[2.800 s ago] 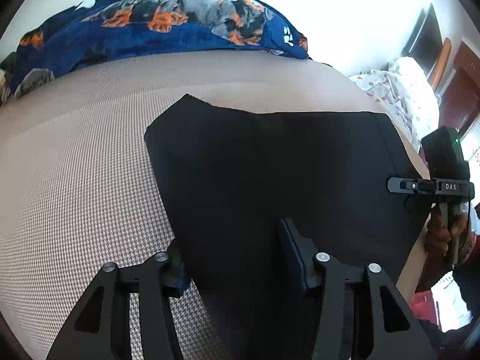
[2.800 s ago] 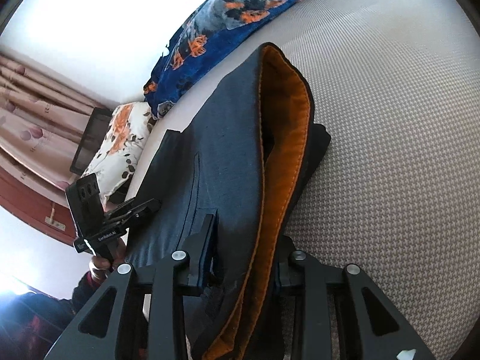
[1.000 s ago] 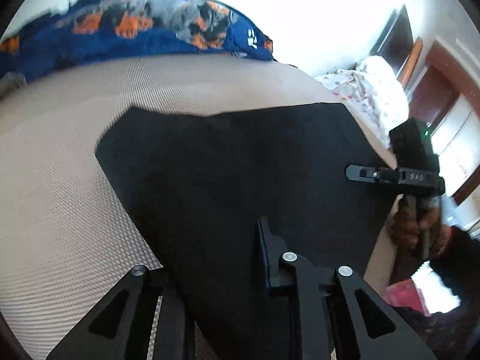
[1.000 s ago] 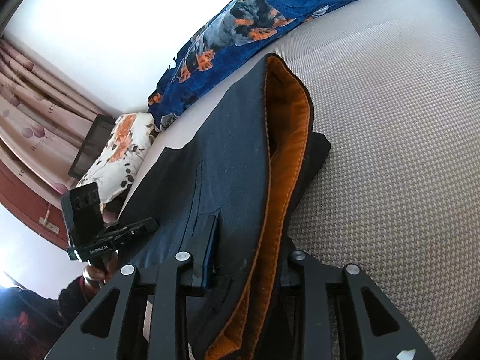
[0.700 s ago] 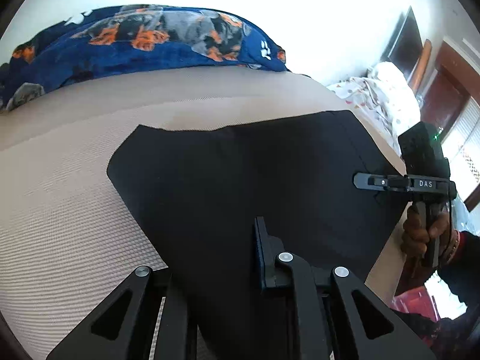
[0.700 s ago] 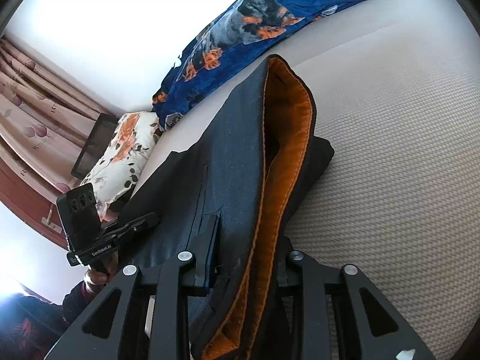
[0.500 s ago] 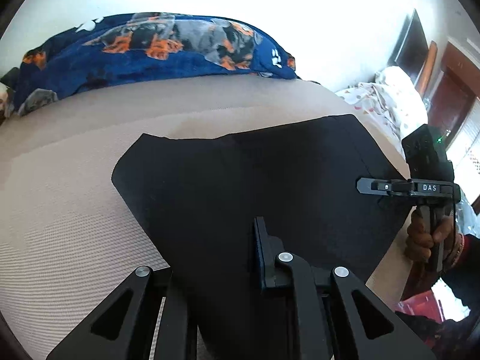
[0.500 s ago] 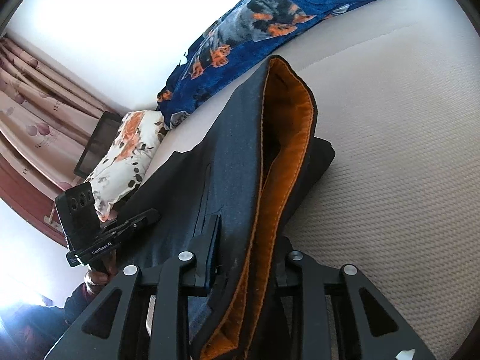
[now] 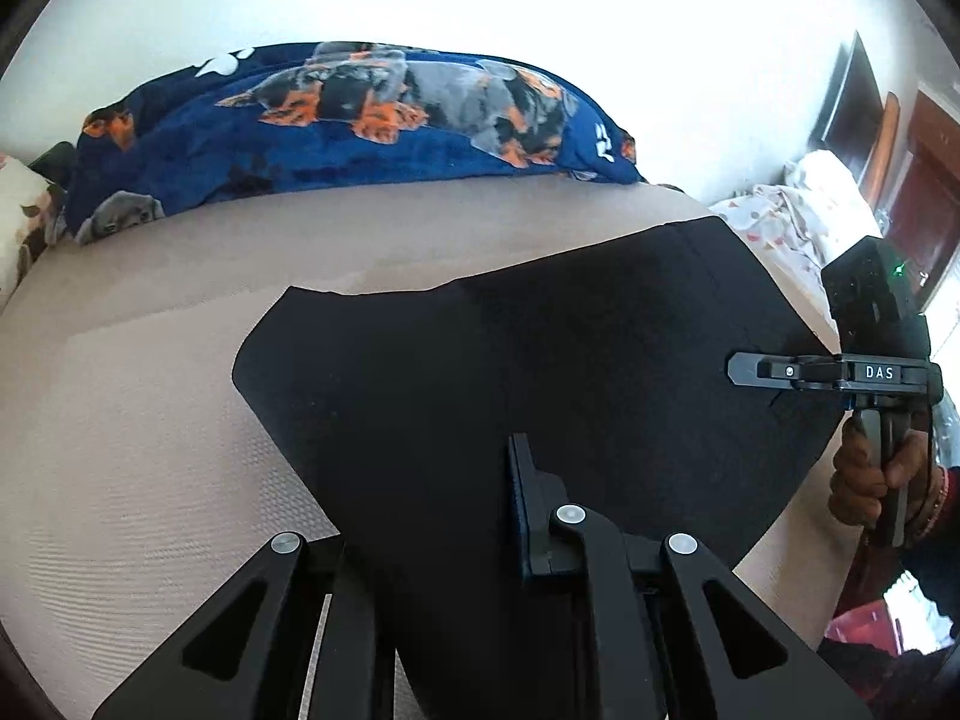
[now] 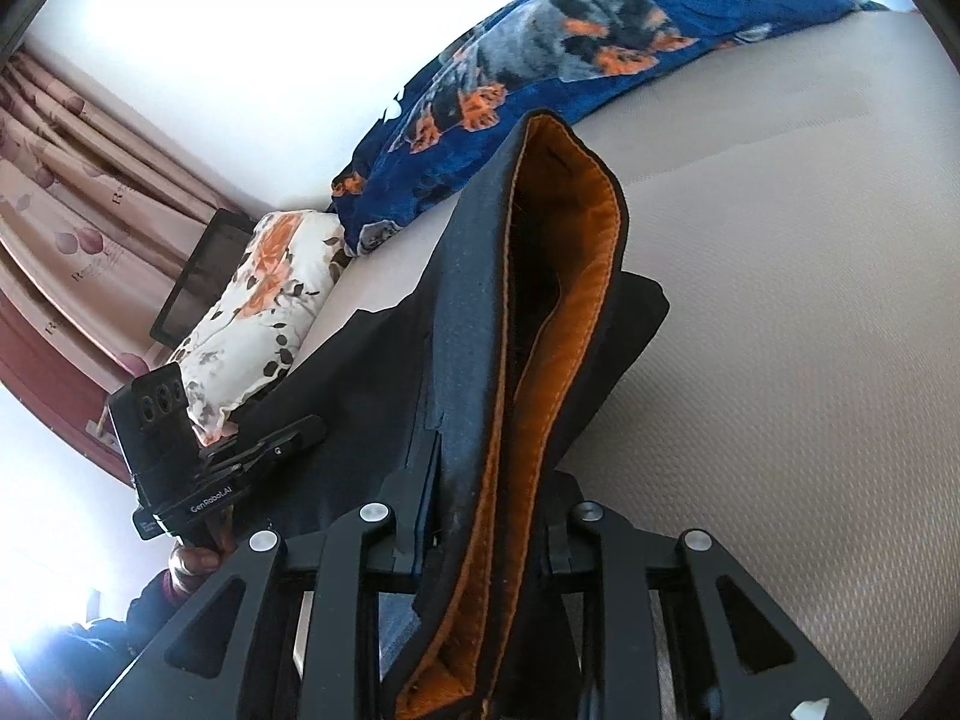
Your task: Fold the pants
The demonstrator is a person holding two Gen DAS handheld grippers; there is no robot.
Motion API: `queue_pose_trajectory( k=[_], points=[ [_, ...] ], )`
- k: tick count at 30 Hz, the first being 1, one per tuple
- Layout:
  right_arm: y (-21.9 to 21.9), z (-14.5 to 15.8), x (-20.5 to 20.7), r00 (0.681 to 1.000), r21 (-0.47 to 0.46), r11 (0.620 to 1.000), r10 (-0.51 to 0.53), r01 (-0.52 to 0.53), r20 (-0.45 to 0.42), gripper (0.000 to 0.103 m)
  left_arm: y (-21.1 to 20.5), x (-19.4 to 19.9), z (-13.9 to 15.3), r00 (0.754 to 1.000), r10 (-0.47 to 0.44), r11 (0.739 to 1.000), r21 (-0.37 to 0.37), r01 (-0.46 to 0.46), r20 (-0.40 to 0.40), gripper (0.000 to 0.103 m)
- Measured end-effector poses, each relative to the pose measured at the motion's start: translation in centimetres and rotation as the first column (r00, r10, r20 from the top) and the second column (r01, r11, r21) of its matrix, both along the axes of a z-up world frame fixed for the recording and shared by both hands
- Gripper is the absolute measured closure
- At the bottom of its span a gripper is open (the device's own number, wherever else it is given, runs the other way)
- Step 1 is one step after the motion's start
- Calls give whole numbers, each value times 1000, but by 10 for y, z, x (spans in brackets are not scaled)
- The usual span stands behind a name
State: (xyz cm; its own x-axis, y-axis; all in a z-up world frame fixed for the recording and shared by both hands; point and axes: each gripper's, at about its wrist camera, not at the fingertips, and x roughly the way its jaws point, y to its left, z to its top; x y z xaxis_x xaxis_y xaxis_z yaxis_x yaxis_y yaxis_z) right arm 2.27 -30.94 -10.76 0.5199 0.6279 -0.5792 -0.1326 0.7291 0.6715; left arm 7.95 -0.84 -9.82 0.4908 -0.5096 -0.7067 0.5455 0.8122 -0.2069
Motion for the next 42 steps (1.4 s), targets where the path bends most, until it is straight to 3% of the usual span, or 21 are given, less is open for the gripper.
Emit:
queue_pose_trajectory(
  k=[16,42],
  points=[
    [29,13,65,998,0,999,44,-44,37,80,25,58,14,997,65,997,26,-66,51,88],
    [62,4,193,995,28,997,66,-69,79,81,53,176,13,981,158,983,78,-167,114,88]
  ],
)
